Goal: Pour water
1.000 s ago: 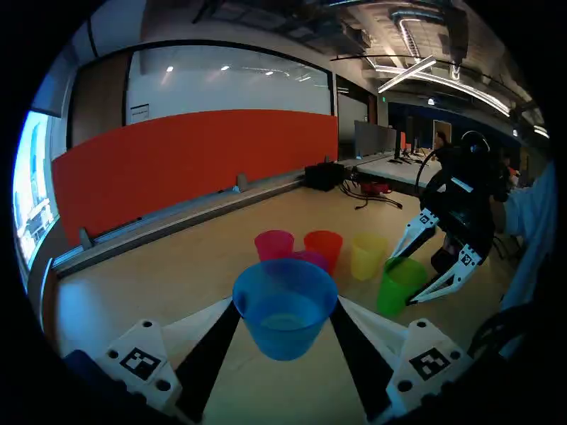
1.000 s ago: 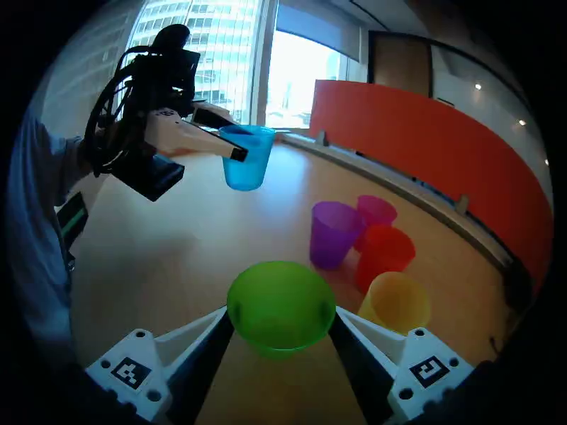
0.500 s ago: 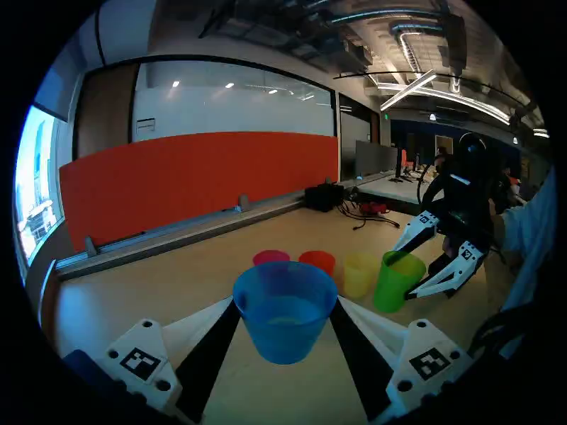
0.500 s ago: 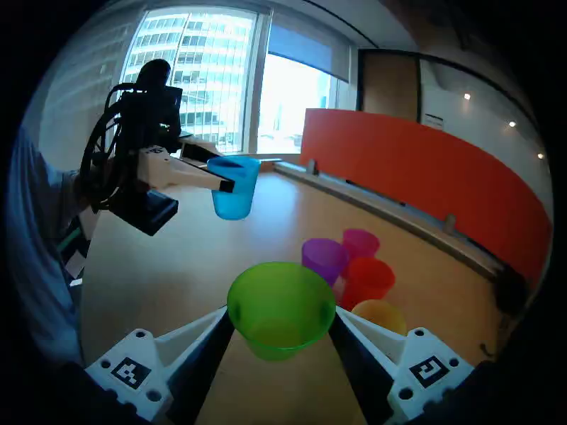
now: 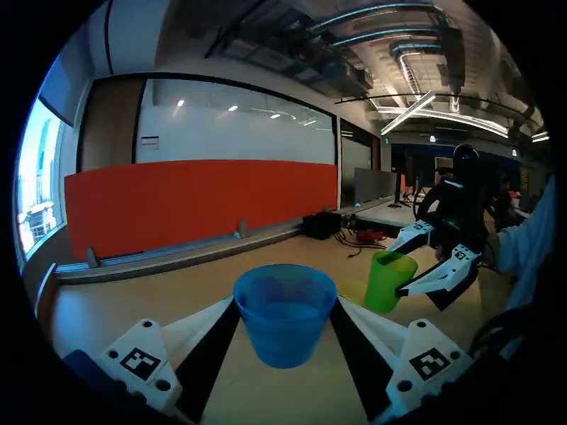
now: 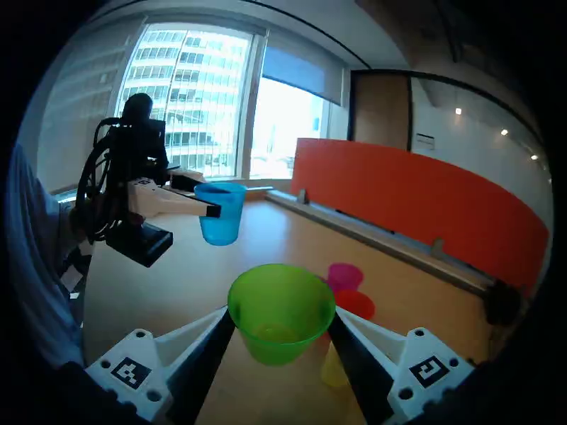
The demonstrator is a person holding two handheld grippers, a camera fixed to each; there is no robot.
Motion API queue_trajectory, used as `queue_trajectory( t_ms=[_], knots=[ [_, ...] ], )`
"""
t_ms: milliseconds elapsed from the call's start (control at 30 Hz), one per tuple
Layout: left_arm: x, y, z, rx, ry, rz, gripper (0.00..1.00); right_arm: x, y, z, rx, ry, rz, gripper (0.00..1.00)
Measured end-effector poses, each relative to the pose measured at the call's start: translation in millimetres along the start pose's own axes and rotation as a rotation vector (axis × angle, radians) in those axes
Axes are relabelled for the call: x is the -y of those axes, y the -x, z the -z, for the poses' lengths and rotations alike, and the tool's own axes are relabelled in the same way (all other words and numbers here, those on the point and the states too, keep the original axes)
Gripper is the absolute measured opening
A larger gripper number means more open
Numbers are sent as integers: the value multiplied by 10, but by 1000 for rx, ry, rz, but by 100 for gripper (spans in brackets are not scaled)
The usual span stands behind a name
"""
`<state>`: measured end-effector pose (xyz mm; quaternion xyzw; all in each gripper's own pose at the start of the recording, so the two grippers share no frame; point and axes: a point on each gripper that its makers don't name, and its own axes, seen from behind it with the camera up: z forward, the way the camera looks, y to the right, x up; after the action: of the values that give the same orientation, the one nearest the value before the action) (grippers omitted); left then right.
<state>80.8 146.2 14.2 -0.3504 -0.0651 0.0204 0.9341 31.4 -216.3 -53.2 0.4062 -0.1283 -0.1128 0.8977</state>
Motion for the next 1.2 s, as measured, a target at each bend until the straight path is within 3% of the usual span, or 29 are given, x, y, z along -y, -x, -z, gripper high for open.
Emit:
queue_trajectory(
  t_ms=[267,767,1200],
  knots=[
    [-66,-150,20,-44,1,13,86,-70,-224,35,-48,14,4,91],
    [-183,-301,73,-70,17,10,85,-111,-588,75,-140,27,3,91],
    [-191,-417,90,-83,17,-12,86,-112,-737,38,-167,22,6,91]
  ],
)
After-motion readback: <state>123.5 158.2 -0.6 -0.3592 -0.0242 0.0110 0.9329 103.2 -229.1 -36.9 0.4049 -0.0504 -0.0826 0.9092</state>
